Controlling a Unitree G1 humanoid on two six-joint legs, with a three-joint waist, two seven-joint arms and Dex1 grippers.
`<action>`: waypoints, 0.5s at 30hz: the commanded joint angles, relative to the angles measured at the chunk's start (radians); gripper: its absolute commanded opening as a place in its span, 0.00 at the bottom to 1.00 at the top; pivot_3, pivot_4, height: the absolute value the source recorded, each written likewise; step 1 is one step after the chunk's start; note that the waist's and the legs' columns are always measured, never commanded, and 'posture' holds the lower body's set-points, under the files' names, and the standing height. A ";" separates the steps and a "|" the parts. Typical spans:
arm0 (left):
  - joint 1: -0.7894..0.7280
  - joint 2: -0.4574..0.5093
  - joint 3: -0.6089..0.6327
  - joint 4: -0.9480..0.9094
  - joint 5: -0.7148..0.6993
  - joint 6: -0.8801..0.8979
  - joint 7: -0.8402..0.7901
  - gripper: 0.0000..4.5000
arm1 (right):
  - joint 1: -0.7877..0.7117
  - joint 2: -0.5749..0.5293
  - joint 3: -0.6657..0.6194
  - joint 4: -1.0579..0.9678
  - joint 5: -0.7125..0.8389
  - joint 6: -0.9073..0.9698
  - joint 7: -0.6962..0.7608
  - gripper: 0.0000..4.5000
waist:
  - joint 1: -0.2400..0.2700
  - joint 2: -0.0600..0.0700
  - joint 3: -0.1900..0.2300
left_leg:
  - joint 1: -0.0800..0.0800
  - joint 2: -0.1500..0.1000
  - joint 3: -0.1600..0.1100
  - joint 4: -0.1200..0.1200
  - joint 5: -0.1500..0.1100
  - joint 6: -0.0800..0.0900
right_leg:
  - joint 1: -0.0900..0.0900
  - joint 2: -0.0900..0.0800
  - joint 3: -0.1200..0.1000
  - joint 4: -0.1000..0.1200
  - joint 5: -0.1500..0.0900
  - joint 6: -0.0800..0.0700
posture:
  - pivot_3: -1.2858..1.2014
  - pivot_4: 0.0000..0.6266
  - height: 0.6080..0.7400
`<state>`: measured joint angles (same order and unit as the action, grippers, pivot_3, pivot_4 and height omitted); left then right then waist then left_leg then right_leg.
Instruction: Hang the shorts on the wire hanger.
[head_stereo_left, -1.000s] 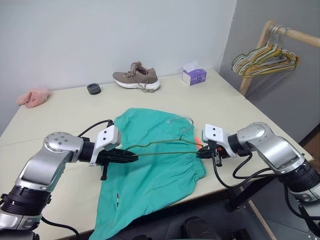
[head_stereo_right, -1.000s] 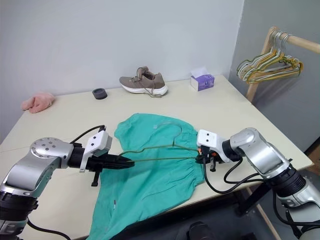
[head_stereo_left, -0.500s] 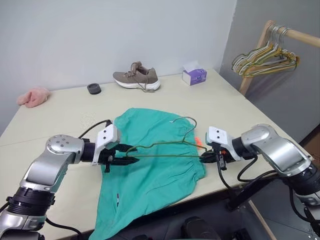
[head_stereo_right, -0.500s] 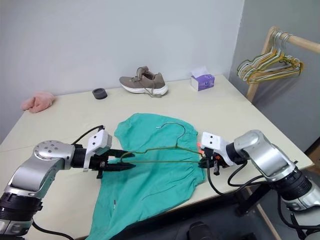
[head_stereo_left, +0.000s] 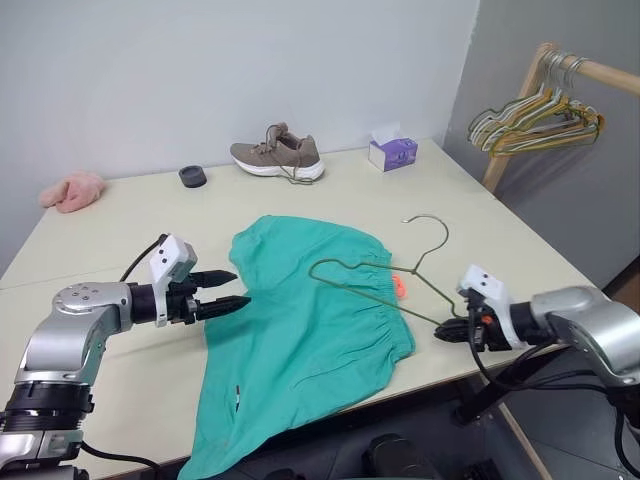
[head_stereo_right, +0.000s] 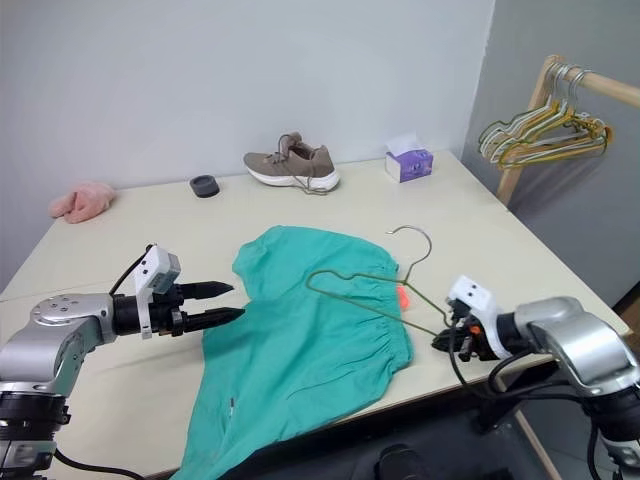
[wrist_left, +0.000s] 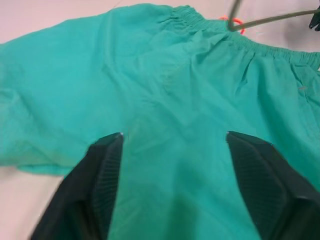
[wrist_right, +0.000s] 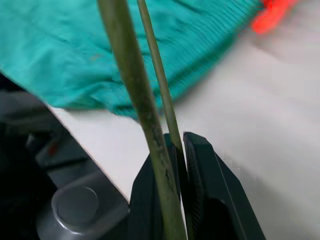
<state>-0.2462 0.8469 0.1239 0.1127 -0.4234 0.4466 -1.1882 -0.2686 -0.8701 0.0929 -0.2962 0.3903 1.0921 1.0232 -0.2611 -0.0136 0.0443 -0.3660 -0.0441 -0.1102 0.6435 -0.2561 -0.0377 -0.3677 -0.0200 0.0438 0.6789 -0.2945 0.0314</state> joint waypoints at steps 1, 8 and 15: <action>-0.028 -0.009 0.014 -0.022 -0.009 -0.028 0.002 0.99 | 0.011 0.034 -0.125 0.036 0.041 0.097 -0.091 0.00 | -0.001 0.000 0.000 | 0.000 0.000 0.000 0.000 0.000 0.000 | 0.000 0.000 0.000 0.000 0.000 0.000 | 0.38 0.00 1.00; -0.043 -0.006 -0.015 -0.049 -0.014 -0.042 -0.049 0.99 | 0.011 0.089 -0.188 0.121 0.051 0.241 -0.229 0.00 | -0.015 0.000 0.000 | 0.000 0.000 0.001 -0.001 0.000 0.000 | 0.000 0.000 0.000 0.000 0.000 0.000 | 0.38 0.00 1.00; -0.055 -0.005 -0.029 -0.062 -0.008 -0.037 -0.058 0.99 | 0.004 0.077 -0.138 0.154 0.059 0.263 -0.255 0.00 | -0.016 0.000 0.000 | 0.000 0.000 0.001 -0.001 0.000 0.000 | 0.000 0.000 0.000 0.000 0.000 0.000 | 0.38 0.00 1.00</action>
<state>-0.2795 0.8322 0.0828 0.0825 -0.4239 0.4214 -1.2386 -0.2569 -0.7809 -0.0560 -0.1463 0.4385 1.3482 0.7670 -0.2768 -0.0139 0.0440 -0.3658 -0.0439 -0.1094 0.6429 -0.2562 -0.0376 -0.3675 -0.0195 0.0440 0.6792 -0.2945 0.0315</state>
